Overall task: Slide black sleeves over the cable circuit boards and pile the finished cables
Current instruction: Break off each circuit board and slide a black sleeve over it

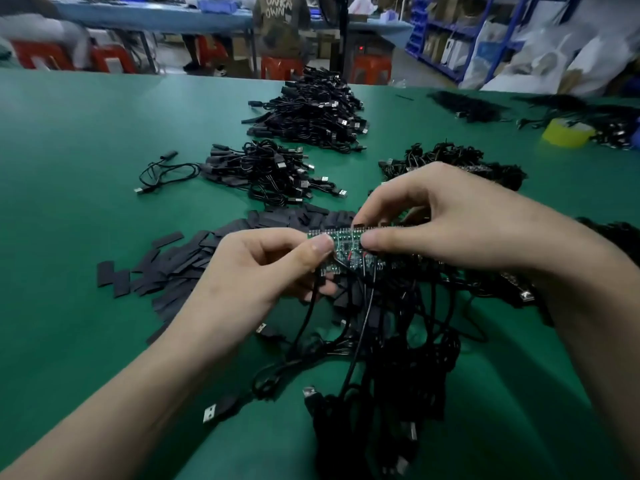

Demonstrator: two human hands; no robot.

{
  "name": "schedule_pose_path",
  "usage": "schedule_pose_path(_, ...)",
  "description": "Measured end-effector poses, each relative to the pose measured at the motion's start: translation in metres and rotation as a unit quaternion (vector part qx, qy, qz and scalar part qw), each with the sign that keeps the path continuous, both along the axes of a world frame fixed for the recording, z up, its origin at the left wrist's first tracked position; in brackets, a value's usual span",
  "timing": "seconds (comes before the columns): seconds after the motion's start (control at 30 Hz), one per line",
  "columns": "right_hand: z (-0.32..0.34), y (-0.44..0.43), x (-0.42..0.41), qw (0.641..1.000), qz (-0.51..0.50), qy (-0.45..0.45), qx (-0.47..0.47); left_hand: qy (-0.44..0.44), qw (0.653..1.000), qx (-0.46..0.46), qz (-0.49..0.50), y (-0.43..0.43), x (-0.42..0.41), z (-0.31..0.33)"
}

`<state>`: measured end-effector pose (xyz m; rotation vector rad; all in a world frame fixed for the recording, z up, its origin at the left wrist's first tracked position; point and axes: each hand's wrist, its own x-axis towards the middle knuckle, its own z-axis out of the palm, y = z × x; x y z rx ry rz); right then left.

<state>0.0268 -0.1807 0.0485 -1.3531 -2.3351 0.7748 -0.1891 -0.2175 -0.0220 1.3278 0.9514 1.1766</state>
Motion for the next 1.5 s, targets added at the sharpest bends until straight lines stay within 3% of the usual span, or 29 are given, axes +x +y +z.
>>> schedule_pose_path(0.47, -0.052, -0.002, 0.002, 1.0, 0.014, 0.009, 0.007, 0.068, 0.995, -0.037, -0.07, 0.019, 0.005, -0.024)
schedule_pose_path(0.87, -0.079, 0.009, 0.006, 0.976, 0.071, 0.159, -0.13, -0.038, 0.981, -0.134, -0.135, 0.025, 0.006, -0.047)
schedule_pose_path(0.93, -0.077, 0.011, 0.008, 0.978, 0.068, 0.141, -0.141, -0.05, 0.981, -0.134, -0.129, 0.028, 0.004, -0.047)
schedule_pose_path(1.03, -0.075, 0.012, 0.016, 0.986, 0.055, 0.025, -0.157, -0.072, 0.987, -0.111, -0.089, 0.036, -0.008, -0.044)
schedule_pose_path(1.13, -0.07, 0.009, 0.016, 0.995, 0.012, -0.041, -0.087, -0.066, 0.996, -0.038, -0.043, 0.039, -0.018, -0.036)
schedule_pose_path(1.23, -0.064, 0.001, -0.005, 0.999, 0.012, 0.039, -0.012, -0.067, 0.996, 0.058, -0.024, 0.038, -0.016, -0.027)
schedule_pose_path(1.4, -0.068, -0.014, -0.049, 0.975, 0.038, 0.213, -0.051, -0.073, 0.994, 0.081, -0.001, 0.038, -0.014, -0.027)
schedule_pose_path(1.47, -0.064, -0.015, -0.055, 0.951, 0.031, 0.293, -0.089, -0.018, 0.995, 0.1, 0.007, 0.04, -0.02, -0.032)
schedule_pose_path(1.5, -0.059, -0.015, -0.054, 0.936, 0.026, 0.337, -0.1, 0.061, 0.989, 0.129, 0.038, 0.044, -0.025, -0.037)
